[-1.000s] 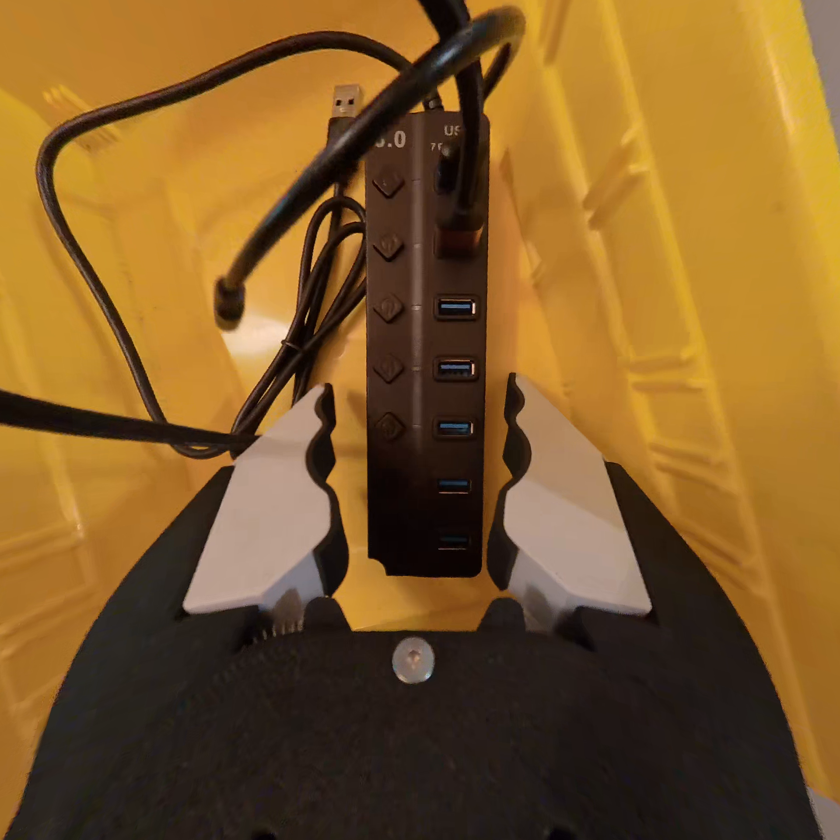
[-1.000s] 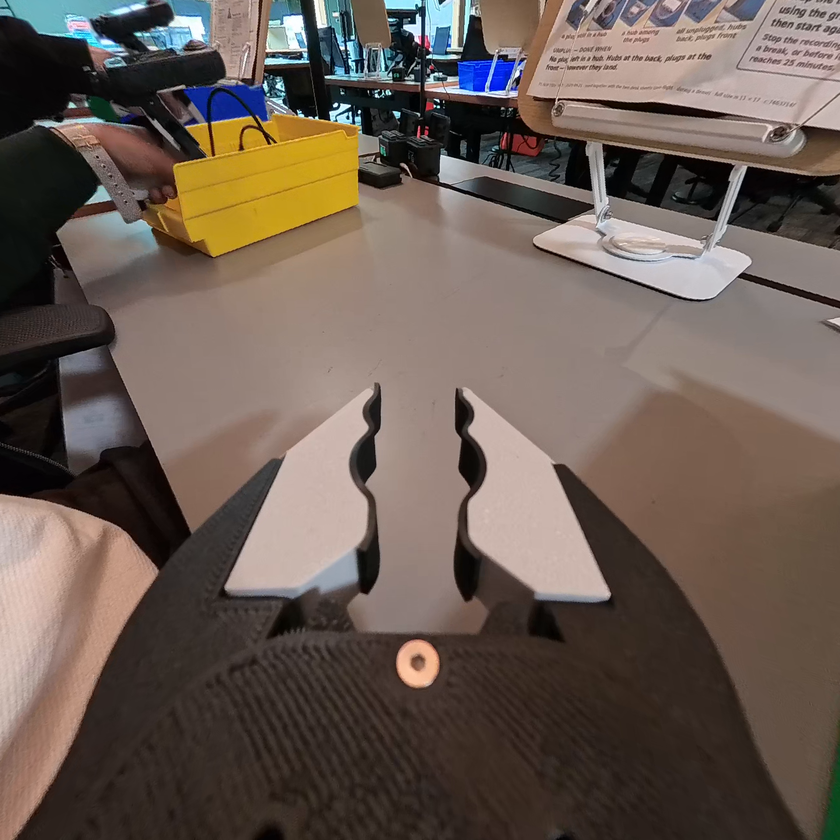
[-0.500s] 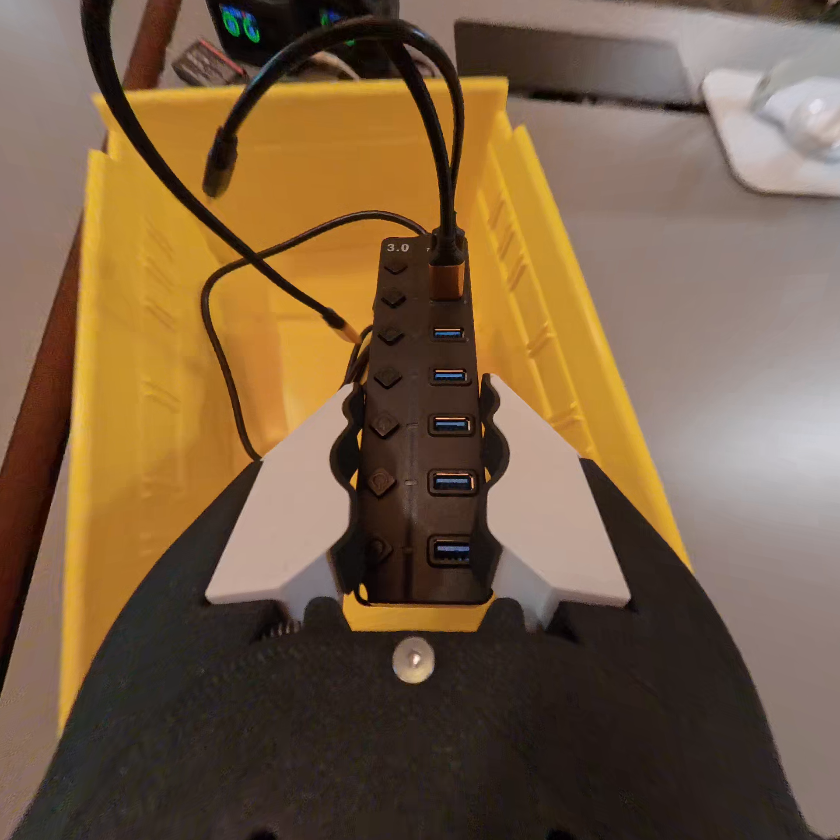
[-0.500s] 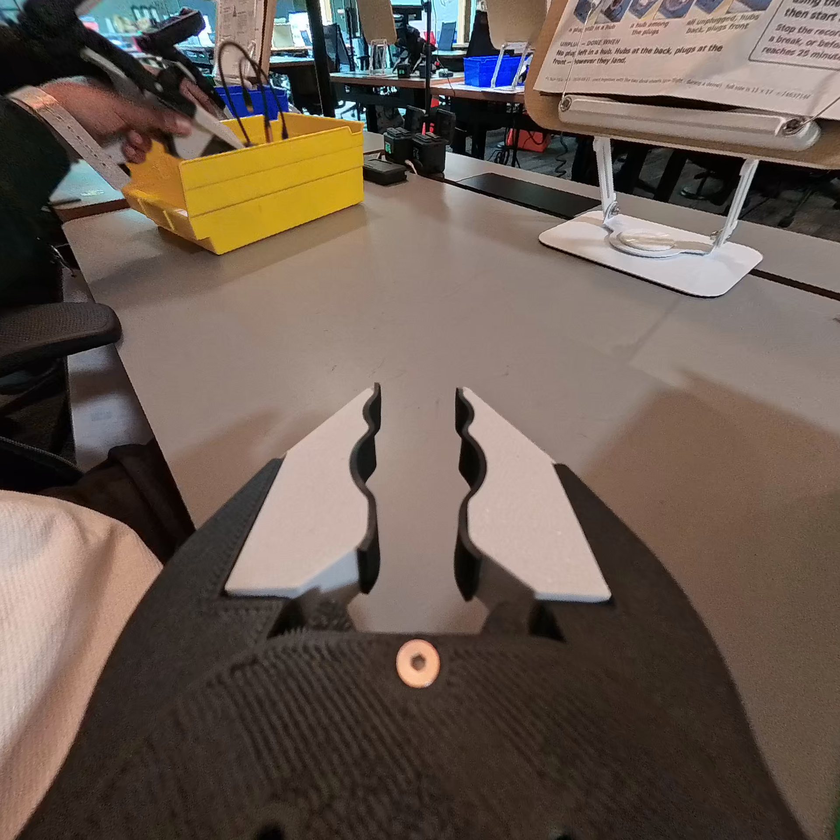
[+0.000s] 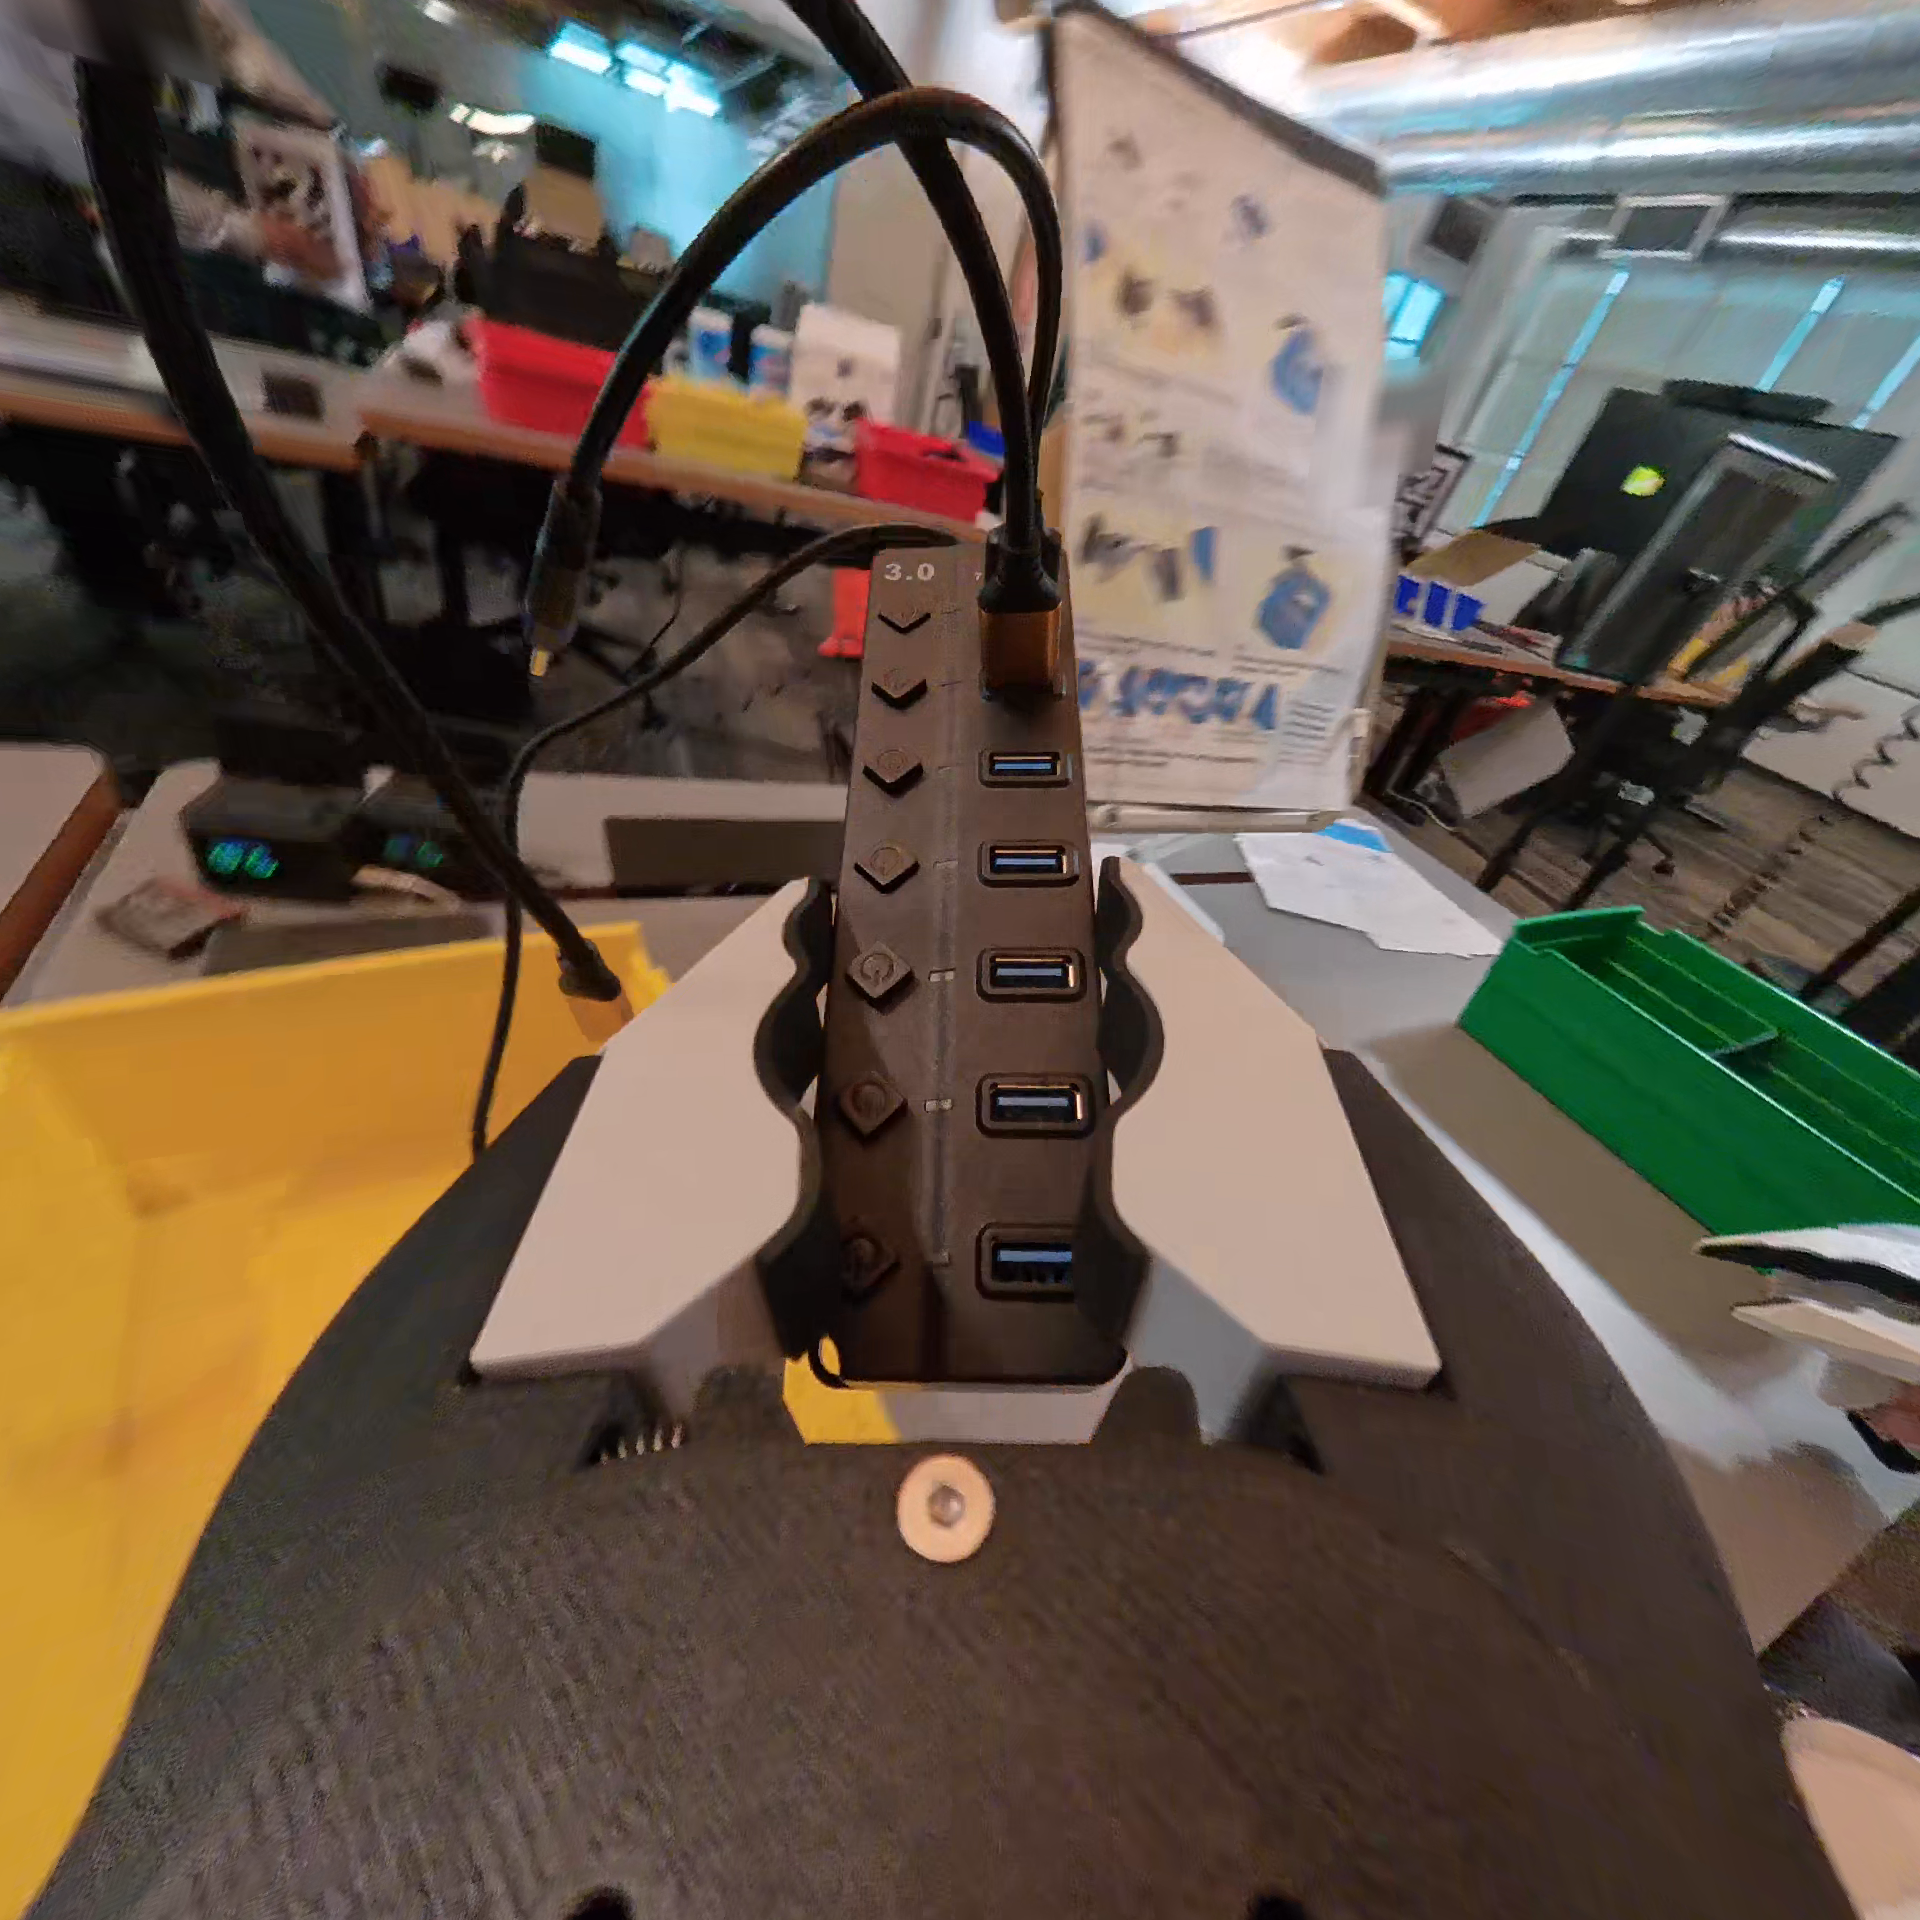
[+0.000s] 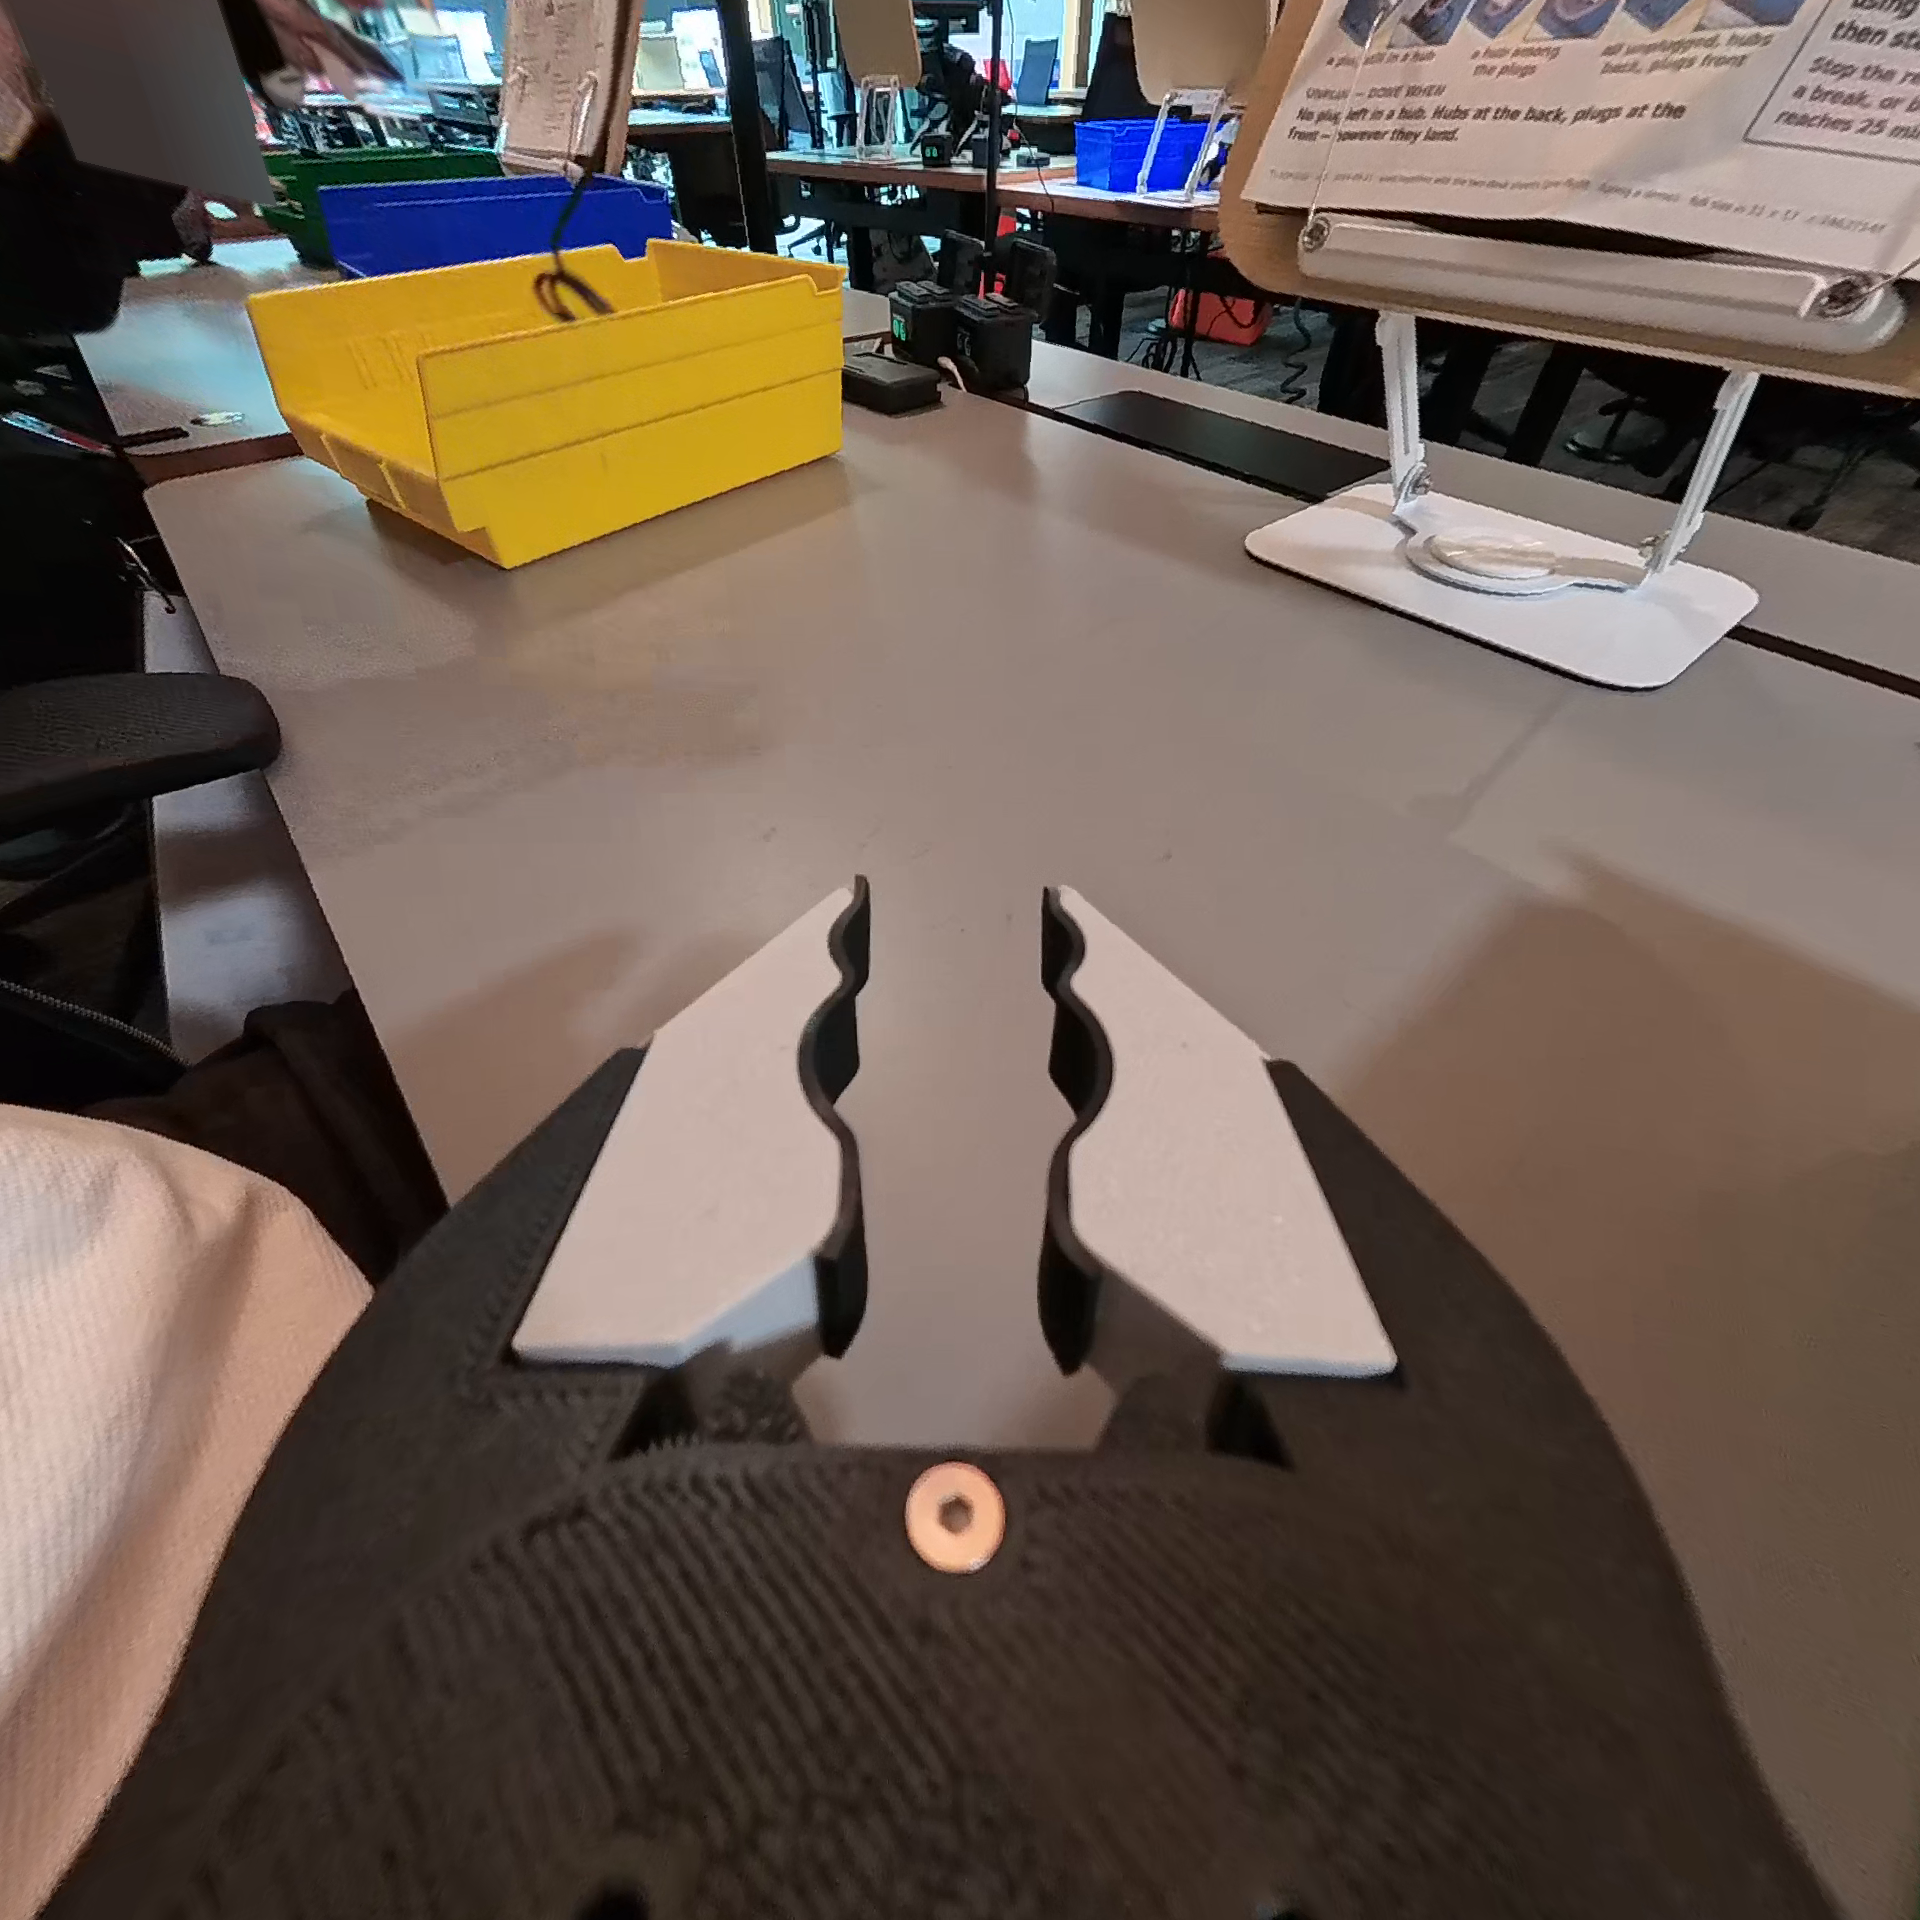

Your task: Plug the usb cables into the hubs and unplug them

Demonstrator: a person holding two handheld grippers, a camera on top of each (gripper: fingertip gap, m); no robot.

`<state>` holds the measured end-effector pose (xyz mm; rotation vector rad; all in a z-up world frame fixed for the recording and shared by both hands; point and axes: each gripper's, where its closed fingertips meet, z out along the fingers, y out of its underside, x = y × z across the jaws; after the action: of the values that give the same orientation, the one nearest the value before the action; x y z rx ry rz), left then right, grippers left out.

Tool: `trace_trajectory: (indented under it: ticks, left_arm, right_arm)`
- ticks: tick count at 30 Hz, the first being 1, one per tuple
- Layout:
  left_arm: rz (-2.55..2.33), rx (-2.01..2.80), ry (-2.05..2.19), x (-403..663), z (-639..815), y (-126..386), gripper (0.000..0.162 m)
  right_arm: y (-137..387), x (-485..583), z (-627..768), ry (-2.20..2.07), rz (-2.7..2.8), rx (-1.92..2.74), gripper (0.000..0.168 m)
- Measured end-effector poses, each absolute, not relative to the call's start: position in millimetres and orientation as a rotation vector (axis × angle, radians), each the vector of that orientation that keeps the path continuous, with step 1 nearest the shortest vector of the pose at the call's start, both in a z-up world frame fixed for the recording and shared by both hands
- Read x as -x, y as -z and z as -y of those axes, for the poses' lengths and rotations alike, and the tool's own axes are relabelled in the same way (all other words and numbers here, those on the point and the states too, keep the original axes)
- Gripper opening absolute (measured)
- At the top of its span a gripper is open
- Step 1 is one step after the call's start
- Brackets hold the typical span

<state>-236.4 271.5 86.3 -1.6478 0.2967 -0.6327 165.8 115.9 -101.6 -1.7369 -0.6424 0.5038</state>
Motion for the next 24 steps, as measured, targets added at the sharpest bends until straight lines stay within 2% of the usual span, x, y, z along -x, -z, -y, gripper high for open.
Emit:
trace_trajectory:
  ticks: [6,11,18,23,24]
  left_arm:
    - [-0.525,1.481,0.604,124.8,-235.1,-127.1,0.051]
    - [-0.718,1.381,0.651,21.3,-197.4,-119.3,0.051]
    - [-0.982,1.317,0.589,-96.4,-151.9,-41.1,0.051]
    - [-1.098,1.289,0.53,-149.7,-119.2,32.7,0.051]
    - [-1.1,1.259,0.48,-151.8,-117.9,39.3,0.051]
  right_arm:
    - [81.8,-144.6,-109.9,-0.603,0.641,1.629,0.032]
    - [67.7,-116.8,-94.7,-0.691,0.706,1.536,0.035]
    - [33.4,-120.3,-81.9,-0.867,0.58,1.396,0.043]
    - [25.2,-144.1,-89.9,-1.074,0.33,1.397,0.064]
    - [33.4,-149.7,-93.3,-1.112,0.279,1.447,0.059]
